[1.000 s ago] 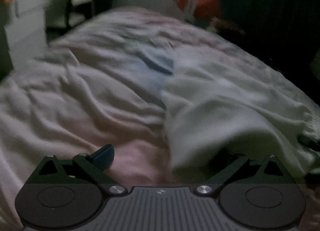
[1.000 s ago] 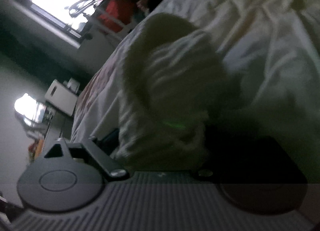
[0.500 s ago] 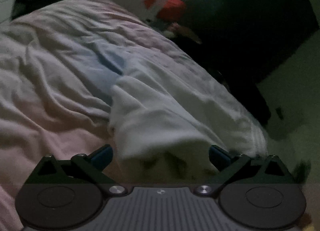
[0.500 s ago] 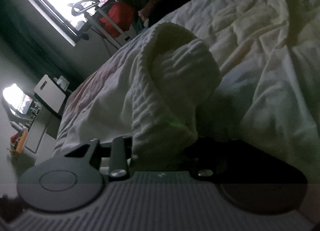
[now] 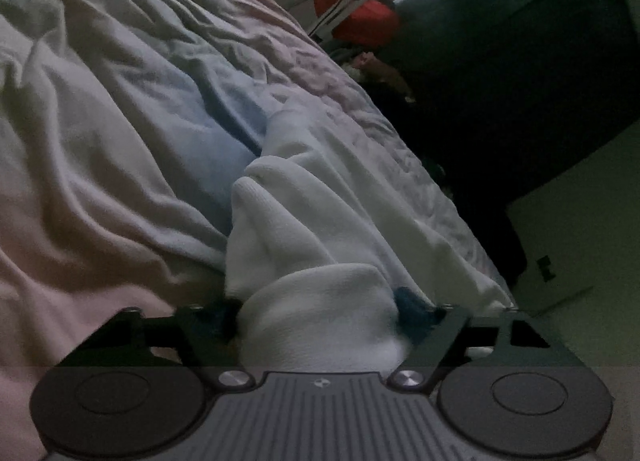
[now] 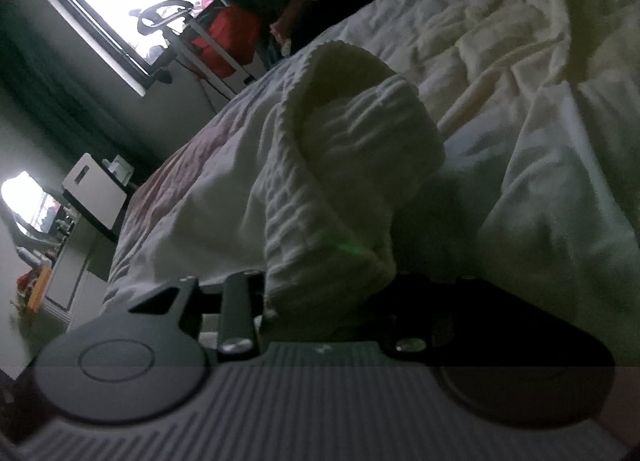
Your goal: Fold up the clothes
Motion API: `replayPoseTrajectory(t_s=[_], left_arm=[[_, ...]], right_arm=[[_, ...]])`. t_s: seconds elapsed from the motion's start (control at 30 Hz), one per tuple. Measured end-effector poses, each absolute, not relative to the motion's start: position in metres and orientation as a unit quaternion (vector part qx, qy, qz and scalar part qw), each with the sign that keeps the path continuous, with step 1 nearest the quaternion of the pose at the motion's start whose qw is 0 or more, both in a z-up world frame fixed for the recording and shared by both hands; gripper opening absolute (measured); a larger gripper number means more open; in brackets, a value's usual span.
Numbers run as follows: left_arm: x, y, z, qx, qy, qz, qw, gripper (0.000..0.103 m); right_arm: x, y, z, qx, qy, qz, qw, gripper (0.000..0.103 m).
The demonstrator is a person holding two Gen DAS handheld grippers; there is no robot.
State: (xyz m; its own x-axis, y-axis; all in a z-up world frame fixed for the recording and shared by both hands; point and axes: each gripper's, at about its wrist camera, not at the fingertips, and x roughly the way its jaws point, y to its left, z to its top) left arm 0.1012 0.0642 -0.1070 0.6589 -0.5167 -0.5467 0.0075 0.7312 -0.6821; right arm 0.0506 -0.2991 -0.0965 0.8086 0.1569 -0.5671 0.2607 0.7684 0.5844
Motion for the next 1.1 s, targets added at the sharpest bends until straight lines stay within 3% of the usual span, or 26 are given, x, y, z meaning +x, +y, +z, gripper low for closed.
replayPoseTrajectory(t_s=[0.1, 0.2, 0.37, 0.53, 0.7, 0.87, 1.1], left_arm=[[0.094, 0.060, -0.095, -0.319, 0.369, -0.168, 0.857, 0.045], [0.079, 0.059, -0.077, -0.320, 0.335, -0.200, 0.863, 0.038], [0.054, 0.046, -0.045, -0.323, 0.294, -0.245, 0.865, 0.035], [0.060, -0.016, -0.008, -0.316, 0.279, -0.266, 0.867, 0.033], [0.119, -0.110, 0.024, -0.315, 0.294, -0.285, 0.856, 0.033], [0.194, -0.239, 0.062, -0.238, 0.292, -0.298, 0.877, 0.033], [0.279, -0.359, 0.046, -0.196, 0.309, -0.321, 0.874, 0.033]], right_arm=[[0.043, -0.297, -0.078, 0.329, 0.300, -0.017, 0.895, 0.039], [0.032, -0.301, -0.053, 0.329, 0.291, -0.006, 0.898, 0.038], [0.003, -0.327, -0.009, 0.341, 0.266, 0.001, 0.902, 0.037], [-0.004, -0.385, 0.023, 0.357, 0.247, -0.025, 0.900, 0.037], [0.008, -0.464, 0.048, 0.388, 0.232, -0.072, 0.889, 0.037], [0.045, -0.551, 0.061, 0.410, 0.214, -0.137, 0.876, 0.037], [0.092, -0.621, 0.032, 0.417, 0.193, -0.213, 0.862, 0.037]])
